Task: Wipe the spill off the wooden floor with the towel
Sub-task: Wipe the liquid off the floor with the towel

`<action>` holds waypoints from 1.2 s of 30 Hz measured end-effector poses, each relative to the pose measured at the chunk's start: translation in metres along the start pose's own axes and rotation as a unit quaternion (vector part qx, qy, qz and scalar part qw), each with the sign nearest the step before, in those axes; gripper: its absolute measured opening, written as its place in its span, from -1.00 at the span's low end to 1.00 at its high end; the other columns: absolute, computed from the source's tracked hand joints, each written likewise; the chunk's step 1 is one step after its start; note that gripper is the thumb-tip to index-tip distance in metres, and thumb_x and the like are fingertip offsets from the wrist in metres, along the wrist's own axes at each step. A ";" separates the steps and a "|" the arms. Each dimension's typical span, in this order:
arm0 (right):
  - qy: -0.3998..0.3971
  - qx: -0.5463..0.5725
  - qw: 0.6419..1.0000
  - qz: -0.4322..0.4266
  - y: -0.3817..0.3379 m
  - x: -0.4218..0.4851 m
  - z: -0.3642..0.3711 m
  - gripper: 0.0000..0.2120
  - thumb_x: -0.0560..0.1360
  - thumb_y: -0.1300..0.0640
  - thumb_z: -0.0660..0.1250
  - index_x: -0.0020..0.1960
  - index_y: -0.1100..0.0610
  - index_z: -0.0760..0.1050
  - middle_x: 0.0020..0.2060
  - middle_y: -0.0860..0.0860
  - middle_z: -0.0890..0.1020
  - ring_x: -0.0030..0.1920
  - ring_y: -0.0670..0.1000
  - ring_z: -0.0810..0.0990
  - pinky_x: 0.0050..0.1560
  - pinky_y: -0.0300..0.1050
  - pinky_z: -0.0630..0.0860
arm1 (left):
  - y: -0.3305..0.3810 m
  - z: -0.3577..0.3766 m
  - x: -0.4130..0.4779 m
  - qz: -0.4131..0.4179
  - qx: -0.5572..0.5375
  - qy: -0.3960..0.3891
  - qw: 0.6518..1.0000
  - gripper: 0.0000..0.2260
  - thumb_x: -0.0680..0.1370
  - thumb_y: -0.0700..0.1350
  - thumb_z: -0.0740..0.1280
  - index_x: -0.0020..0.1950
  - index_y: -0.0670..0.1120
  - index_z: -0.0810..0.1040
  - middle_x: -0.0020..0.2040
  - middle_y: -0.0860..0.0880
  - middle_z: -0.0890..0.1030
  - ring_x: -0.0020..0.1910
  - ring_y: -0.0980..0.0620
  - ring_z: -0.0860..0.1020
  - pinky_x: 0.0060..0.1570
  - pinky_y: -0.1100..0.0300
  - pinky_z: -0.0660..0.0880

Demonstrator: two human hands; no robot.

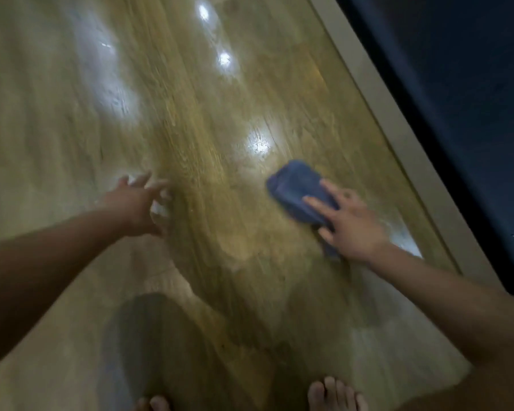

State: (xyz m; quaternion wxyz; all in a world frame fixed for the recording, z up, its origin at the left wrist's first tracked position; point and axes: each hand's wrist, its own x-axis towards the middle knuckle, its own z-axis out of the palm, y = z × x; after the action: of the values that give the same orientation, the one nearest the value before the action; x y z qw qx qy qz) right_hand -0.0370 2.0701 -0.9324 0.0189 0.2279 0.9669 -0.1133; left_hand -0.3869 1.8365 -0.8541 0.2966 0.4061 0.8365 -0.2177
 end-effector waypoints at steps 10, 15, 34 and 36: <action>0.063 0.045 0.979 0.189 -0.100 -0.014 0.028 -0.29 0.34 -0.09 0.39 0.48 -0.17 0.34 0.52 0.18 0.26 0.12 0.29 0.38 0.08 0.15 0.45 | 0.095 0.065 -0.020 -0.107 -0.160 -0.125 0.973 0.43 0.22 -0.04 0.67 0.43 -0.01 -0.60 0.38 -0.15 -0.66 0.42 -0.49 -0.40 0.37 -0.46 0.13; -0.014 0.086 0.995 -0.053 -0.168 0.005 0.043 -0.31 0.31 -0.09 0.50 0.41 -0.20 0.41 0.52 0.08 0.29 0.18 0.24 0.36 0.11 0.16 0.48 | 0.085 0.070 -0.006 -0.075 -0.053 -0.144 0.985 0.40 0.17 0.28 0.60 0.52 0.01 -0.47 0.48 -0.21 -0.53 0.39 -0.53 -0.44 0.29 -0.60 0.01; 0.040 0.066 0.997 -0.031 -0.131 -0.022 0.033 -0.31 0.27 -0.10 0.47 0.40 -0.13 0.46 0.48 0.15 0.35 0.16 0.27 0.41 0.03 0.13 0.54 | 0.082 0.073 -0.029 -0.076 -0.141 -0.073 0.984 0.35 0.26 0.11 0.63 0.50 0.07 -0.51 0.48 -0.04 -0.56 0.50 -0.38 -0.35 0.40 -0.43 0.13; -0.025 0.076 0.975 -0.207 -0.139 -0.020 0.039 -0.33 0.28 -0.12 0.50 0.38 -0.18 0.46 0.49 0.07 0.37 0.24 0.25 0.45 0.10 0.19 0.55 | 0.079 0.079 -0.029 -0.069 -0.183 -0.062 0.979 0.25 0.35 -0.03 0.59 0.53 0.09 -0.46 0.48 -0.01 -0.56 0.49 -0.36 -0.38 0.41 -0.43 0.09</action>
State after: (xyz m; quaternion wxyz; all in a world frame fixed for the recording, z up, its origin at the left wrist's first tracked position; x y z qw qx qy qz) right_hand -0.0814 1.9311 -0.9394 0.0019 0.0209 0.9809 -0.1934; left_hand -0.2837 1.8181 -0.9025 0.4016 0.2719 0.8682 -0.1053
